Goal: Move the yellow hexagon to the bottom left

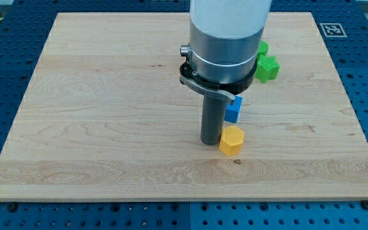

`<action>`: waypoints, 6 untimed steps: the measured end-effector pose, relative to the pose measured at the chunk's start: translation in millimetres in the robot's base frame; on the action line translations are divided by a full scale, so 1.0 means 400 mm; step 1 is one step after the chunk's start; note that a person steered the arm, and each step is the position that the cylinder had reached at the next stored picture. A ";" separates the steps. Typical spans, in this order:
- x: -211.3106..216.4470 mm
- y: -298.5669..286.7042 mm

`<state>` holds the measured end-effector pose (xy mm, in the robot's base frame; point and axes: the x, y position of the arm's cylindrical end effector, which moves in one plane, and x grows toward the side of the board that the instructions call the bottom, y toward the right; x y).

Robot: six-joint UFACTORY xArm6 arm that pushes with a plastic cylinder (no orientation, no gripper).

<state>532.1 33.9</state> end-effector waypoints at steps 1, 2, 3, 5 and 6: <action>-0.050 -0.017; -0.107 0.017; -0.088 0.131; 0.017 0.102; 0.044 0.007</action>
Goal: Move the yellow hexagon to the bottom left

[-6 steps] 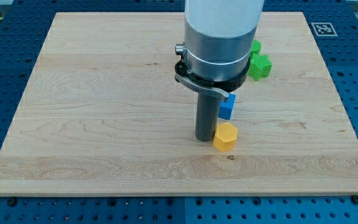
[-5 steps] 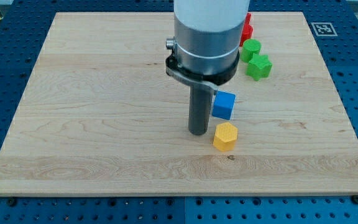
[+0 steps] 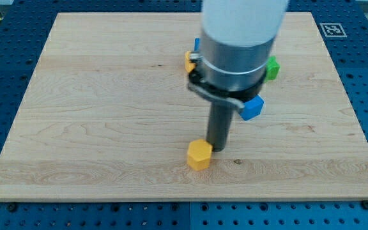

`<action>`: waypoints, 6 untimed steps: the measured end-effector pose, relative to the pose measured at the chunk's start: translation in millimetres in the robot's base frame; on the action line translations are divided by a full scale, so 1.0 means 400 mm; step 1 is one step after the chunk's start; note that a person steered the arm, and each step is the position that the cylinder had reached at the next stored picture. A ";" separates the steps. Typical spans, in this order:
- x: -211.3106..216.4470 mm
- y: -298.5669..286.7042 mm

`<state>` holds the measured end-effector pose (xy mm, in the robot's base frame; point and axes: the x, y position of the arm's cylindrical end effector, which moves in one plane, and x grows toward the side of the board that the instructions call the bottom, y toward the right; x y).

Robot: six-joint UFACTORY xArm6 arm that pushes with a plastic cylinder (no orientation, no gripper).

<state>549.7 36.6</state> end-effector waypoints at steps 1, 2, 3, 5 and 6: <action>0.063 -0.026; 0.082 -0.026; 0.098 -0.051; 0.130 -0.178; 0.151 -0.188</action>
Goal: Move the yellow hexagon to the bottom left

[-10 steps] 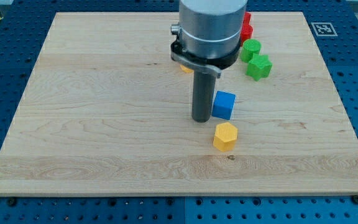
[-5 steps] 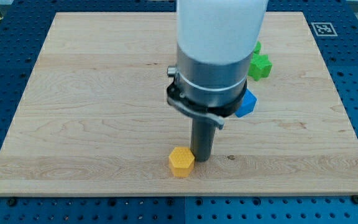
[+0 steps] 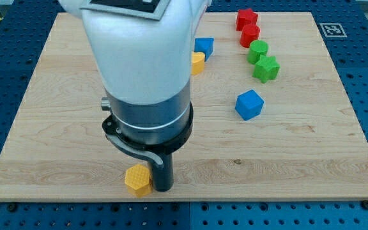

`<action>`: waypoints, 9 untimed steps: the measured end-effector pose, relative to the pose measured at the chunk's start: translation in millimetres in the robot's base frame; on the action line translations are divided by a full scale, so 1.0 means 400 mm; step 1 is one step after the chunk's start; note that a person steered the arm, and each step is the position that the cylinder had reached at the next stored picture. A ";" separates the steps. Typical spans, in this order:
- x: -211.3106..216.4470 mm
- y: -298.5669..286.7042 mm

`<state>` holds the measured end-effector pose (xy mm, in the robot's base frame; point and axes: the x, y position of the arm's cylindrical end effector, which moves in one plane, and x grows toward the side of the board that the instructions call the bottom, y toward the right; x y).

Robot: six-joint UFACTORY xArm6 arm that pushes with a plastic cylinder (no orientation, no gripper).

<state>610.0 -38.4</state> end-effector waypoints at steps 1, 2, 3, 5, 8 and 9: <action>0.020 0.003; 0.021 -0.049; 0.021 -0.143; 0.022 -0.165; -0.031 -0.154; -0.062 -0.180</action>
